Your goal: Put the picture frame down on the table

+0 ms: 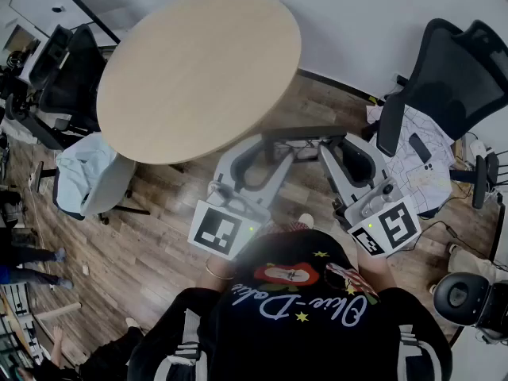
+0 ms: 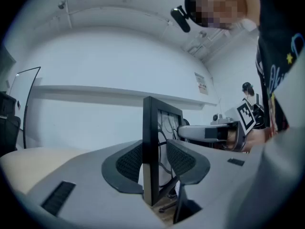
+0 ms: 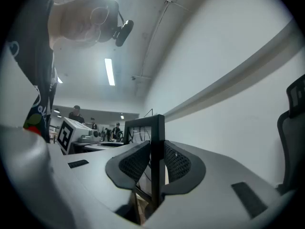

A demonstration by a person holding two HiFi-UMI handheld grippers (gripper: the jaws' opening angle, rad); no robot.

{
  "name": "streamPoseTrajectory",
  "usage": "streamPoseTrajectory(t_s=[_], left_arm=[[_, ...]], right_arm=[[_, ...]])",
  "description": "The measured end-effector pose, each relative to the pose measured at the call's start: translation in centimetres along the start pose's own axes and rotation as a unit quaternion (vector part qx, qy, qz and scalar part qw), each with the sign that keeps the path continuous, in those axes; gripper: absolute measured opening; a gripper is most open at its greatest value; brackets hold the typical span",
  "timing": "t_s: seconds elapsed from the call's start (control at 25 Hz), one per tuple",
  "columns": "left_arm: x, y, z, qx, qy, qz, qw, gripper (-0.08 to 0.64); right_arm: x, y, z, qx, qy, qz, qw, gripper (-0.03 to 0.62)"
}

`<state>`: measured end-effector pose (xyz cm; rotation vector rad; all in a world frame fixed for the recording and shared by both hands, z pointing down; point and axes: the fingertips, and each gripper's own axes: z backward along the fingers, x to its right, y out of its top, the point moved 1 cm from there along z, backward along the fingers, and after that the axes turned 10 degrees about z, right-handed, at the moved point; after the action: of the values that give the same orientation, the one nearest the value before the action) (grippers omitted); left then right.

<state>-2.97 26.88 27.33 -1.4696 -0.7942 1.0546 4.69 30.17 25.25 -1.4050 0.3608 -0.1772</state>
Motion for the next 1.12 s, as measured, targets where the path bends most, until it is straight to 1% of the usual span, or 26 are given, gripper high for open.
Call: streamPoseTrajectory(t_s=[0.52,1.12], left_arm=[[0.7,0.1,-0.6,0.003,0.010,-0.005,0.9999,0.149],[1.4,0.1,-2.4,0.006,0.050,-0.009,0.9987,0.149]], right_arm=[[0.7,0.1,0.6,0.003,0.009,-0.006,1.000,0.067],[3.0,-0.2,0.7,0.011,0.047,-0.013,0.999,0.067]])
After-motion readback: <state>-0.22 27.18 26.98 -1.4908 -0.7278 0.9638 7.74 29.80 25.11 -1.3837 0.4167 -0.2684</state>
